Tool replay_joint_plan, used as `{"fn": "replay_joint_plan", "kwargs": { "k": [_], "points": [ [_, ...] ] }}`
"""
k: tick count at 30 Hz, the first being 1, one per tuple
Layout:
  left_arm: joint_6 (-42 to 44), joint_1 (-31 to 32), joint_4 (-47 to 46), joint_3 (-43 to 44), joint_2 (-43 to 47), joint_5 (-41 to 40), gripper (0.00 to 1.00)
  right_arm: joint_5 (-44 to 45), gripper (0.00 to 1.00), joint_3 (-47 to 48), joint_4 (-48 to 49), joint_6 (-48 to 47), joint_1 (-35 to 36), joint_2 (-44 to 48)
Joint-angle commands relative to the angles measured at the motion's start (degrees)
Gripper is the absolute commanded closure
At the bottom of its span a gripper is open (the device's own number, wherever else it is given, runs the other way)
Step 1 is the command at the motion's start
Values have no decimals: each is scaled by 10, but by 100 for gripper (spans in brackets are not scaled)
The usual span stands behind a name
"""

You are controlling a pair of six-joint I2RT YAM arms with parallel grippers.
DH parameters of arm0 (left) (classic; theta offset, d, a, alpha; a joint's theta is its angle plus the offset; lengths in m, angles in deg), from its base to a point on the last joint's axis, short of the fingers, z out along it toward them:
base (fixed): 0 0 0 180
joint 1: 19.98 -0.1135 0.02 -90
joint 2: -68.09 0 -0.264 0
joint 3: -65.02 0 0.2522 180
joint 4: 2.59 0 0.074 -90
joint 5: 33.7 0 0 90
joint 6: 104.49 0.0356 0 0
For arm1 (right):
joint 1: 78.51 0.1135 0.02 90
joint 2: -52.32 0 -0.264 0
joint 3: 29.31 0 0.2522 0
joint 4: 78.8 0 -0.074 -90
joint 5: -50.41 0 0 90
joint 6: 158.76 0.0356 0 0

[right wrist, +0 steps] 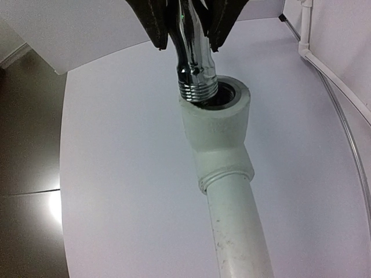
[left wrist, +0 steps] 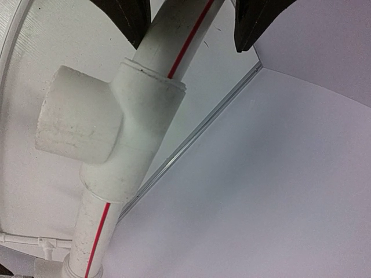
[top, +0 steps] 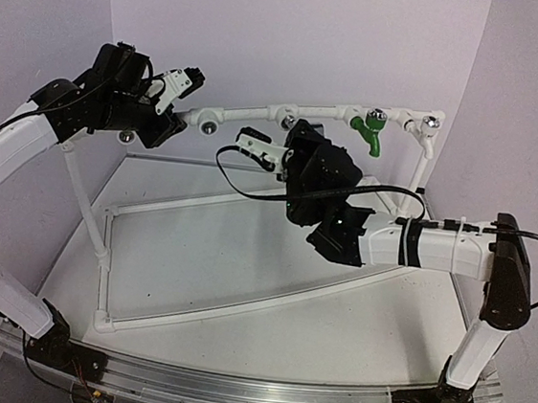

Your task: Install the water faucets

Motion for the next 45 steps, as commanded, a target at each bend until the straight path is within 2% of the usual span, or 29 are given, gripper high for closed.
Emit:
{"fn": "replay_joint_plan", "kwargs": {
  "k": [1, 16, 28, 35, 45],
  "points": [
    [-169, -7, 54, -31, 6, 24, 96, -3, 100, 53, 1, 23, -3, -22],
    [-171, -7, 55, -36, 9, 42, 97, 6, 100, 40, -38, 75, -25, -22],
    [-172, -7, 55, -41, 13, 59, 97, 22, 100, 77, -61, 97, -27, -48],
    [-173, -7, 54, -44, 13, 66, 97, 79, 100, 149, -151, 183, -23, -76],
    [-174, -6, 55, -52, 18, 68, 97, 64, 100, 192, -263, 265, -23, -76]
  ]
}}
